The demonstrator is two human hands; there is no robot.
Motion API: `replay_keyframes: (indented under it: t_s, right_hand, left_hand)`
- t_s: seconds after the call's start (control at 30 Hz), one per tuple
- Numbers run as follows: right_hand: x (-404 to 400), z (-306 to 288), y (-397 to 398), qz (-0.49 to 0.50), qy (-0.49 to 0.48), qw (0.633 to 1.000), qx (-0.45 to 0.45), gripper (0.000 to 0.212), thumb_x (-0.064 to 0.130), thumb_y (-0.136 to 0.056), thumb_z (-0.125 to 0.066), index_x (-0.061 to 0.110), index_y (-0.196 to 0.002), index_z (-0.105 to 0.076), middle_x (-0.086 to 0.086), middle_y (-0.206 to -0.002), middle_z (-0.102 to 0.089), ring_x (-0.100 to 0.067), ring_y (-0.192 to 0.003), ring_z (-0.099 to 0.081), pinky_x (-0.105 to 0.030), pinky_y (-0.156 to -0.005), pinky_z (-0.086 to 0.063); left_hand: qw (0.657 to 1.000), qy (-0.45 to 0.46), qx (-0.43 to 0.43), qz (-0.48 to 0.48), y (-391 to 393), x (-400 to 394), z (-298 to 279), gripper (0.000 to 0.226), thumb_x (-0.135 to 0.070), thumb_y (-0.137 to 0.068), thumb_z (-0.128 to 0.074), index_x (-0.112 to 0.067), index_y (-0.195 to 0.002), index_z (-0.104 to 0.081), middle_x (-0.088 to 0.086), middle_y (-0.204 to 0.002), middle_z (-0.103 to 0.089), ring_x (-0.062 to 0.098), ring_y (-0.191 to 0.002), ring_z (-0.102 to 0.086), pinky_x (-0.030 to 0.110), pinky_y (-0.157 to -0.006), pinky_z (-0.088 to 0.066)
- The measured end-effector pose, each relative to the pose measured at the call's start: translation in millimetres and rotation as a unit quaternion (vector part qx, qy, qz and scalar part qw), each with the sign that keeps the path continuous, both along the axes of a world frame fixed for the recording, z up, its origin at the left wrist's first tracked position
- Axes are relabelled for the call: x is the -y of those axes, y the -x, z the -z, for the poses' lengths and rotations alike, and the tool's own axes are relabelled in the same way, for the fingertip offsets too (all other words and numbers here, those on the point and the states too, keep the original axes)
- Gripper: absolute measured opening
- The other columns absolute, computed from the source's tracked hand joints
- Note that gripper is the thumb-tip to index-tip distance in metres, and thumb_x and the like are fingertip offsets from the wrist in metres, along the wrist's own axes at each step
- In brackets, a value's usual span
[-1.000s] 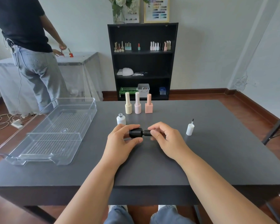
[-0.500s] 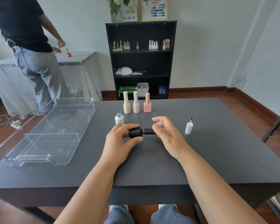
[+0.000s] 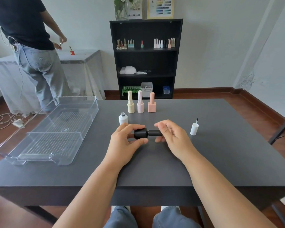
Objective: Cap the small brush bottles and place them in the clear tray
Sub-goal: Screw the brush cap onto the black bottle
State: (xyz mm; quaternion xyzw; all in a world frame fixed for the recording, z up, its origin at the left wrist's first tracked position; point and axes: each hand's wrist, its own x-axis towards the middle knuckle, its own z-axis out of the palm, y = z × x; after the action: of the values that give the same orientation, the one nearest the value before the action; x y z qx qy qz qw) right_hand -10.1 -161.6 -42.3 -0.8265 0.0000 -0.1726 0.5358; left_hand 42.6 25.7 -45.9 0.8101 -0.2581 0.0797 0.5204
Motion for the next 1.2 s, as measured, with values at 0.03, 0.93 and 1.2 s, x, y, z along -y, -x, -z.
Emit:
replay_keyframes:
  t_s: [0.03,0.93,1.2]
  right_hand:
    - [0.5,-0.7,0.7,-0.008,-0.005,1.000,0.002,0.036,0.066,-0.087,-0.045,0.039,-0.102,-0.062,0.018,-0.083,-0.069,-0.013,-0.082,-0.065,-0.022,-0.073,-0.051]
    - [-2.7,-1.5,0.7,-0.017,-0.009,1.000,0.010,0.008,0.037,-0.095,-0.055,0.039,-0.100,-0.061,0.000,-0.063,-0.066,-0.009,-0.066,-0.061,-0.022,-0.070,-0.048]
    - [-3.1,-4.5,1.2,-0.087,-0.166,0.982,0.015,0.016,0.012,-0.089,-0.067,0.023,-0.101,-0.069,0.001,-0.070,-0.072,-0.013,-0.072,-0.066,-0.026,-0.079,-0.051]
  left_hand:
    - [1.000,0.004,-0.001,-0.002,-0.3,0.0,0.0,0.042,-0.023,-0.070,-0.086,-0.039,-0.105,-0.069,-0.014,-0.098,-0.060,0.001,-0.092,-0.064,0.006,-0.079,-0.045]
    - [1.000,0.010,0.009,0.018,1.6,0.5,-1.5,0.041,-0.020,-0.067,-0.088,-0.037,-0.100,-0.069,-0.015,-0.096,-0.060,0.002,-0.088,-0.064,0.010,-0.077,-0.049]
    - [0.999,0.041,-0.009,0.005,1.0,1.6,-1.8,0.039,-0.028,-0.065,-0.089,-0.043,-0.092,-0.066,-0.012,-0.099,-0.068,0.007,-0.081,-0.068,0.007,-0.070,-0.046]
